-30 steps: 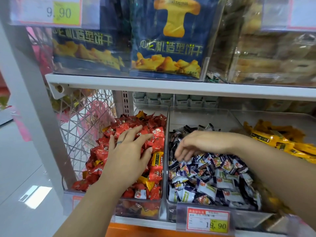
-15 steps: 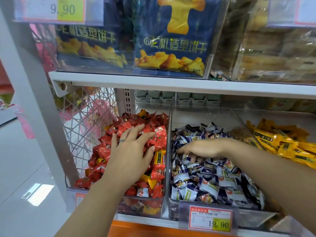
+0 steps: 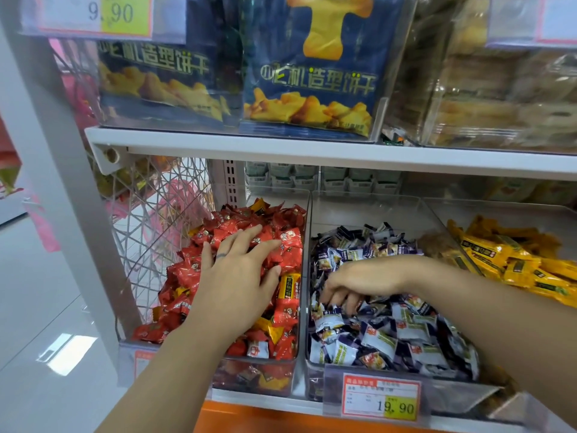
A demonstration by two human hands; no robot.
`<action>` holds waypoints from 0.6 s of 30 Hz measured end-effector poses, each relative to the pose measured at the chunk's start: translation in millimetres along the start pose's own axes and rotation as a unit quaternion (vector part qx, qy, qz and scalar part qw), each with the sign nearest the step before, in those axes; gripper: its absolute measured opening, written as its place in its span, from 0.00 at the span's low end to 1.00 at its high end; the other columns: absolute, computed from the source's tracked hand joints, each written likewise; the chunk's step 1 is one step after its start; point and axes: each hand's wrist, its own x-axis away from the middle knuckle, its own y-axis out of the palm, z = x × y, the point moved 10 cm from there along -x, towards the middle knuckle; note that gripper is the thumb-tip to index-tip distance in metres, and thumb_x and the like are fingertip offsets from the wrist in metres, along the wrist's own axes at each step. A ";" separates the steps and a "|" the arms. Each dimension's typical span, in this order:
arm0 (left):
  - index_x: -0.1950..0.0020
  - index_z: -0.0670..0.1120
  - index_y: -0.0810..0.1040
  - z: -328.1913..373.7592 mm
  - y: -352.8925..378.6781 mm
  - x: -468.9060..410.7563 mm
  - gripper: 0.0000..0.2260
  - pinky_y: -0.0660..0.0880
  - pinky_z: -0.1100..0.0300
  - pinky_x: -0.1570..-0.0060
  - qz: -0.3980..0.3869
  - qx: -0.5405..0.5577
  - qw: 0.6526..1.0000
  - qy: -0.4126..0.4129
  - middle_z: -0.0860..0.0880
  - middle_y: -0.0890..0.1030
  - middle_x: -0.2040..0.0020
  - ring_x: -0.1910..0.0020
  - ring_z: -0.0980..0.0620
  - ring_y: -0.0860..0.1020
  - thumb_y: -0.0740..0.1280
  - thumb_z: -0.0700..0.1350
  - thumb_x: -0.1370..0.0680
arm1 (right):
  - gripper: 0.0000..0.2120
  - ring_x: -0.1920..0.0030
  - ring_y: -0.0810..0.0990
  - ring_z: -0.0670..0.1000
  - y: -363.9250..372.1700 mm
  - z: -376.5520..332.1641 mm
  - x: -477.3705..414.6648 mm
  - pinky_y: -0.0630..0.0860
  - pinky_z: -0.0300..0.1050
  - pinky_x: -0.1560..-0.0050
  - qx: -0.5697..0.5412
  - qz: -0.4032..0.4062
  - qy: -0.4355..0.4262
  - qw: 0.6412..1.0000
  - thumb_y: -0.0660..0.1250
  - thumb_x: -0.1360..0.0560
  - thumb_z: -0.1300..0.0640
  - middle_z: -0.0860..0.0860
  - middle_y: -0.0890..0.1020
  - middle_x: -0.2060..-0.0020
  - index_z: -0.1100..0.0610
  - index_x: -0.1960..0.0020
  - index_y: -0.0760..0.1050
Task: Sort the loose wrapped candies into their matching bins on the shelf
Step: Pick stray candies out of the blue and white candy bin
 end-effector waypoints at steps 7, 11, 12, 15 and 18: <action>0.28 0.61 0.63 0.6 0.5 0.3 0.20 0.43 0.42 0.27 -0.004 -0.005 1.000 -0.003 0.57 0.55 0.24 0.24 0.52 0.51 0.58 0.55 0.20 | 0.15 0.67 0.67 0.46 11.3 6.8 -18.9 0.67 0.40 0.57 -0.106 -0.038 0.038 0.993 0.44 0.18 0.50 0.48 0.68 0.66 0.49 0.56 0.67; 0.28 0.61 0.63 1.6 0.0 1.0 0.20 0.44 0.42 0.26 -0.004 -0.004 1.000 -0.002 0.57 0.55 0.24 0.24 0.53 0.51 0.58 0.55 0.20 | 0.26 0.27 0.61 0.55 -1.5 22.1 -19.5 0.54 0.54 0.27 -0.016 0.018 0.054 0.998 0.42 0.18 0.44 0.55 0.65 0.28 0.52 0.24 0.55; 0.28 0.61 0.63 1.6 -0.1 0.9 0.20 0.44 0.42 0.26 -0.004 -0.004 1.000 -0.001 0.58 0.55 0.24 0.24 0.53 0.51 0.58 0.55 0.20 | 0.26 0.27 0.62 0.55 -4.0 21.9 -20.0 0.53 0.54 0.27 -0.025 0.030 0.045 0.998 0.42 0.18 0.44 0.56 0.65 0.28 0.53 0.24 0.54; 0.28 0.62 0.62 0.7 0.0 0.5 0.20 0.44 0.43 0.27 -0.006 -0.004 1.000 -0.002 0.58 0.55 0.24 0.24 0.53 0.51 0.57 0.55 0.20 | 0.27 0.31 0.68 0.54 -13.1 26.7 -26.2 0.58 0.54 0.27 -0.070 0.054 0.021 0.996 0.43 0.19 0.42 0.56 0.67 0.29 0.53 0.24 0.53; 0.27 0.61 0.62 0.7 -0.3 0.3 0.20 0.43 0.43 0.27 -0.007 -0.004 1.000 -0.003 0.58 0.55 0.24 0.24 0.53 0.51 0.57 0.55 0.20 | 0.27 0.35 0.72 0.54 -28.0 30.7 -24.5 0.67 0.53 0.32 -0.119 0.083 0.009 0.989 0.45 0.19 0.43 0.55 0.65 0.28 0.52 0.23 0.52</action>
